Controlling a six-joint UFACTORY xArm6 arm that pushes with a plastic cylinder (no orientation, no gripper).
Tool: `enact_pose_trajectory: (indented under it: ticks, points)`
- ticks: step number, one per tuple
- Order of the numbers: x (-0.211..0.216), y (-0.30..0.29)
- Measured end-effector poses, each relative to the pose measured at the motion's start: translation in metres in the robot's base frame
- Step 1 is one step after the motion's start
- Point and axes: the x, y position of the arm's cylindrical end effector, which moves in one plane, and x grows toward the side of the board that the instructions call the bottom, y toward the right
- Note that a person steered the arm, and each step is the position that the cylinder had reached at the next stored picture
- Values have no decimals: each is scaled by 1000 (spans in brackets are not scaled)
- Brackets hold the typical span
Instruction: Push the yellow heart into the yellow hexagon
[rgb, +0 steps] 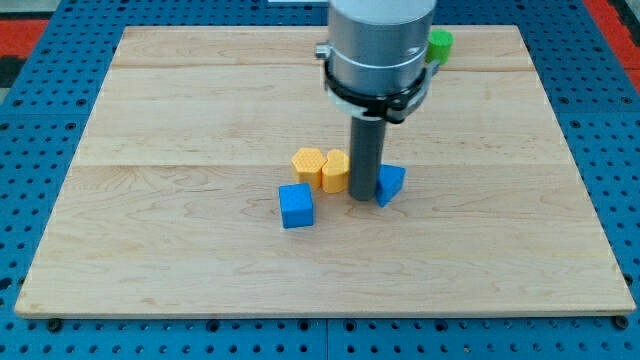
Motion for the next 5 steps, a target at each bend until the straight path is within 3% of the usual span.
enact_pose_trajectory:
  ticks: [1,4,5]
  points:
    - [-11,17]
    - [-12,-105]
    - [-32,-141]
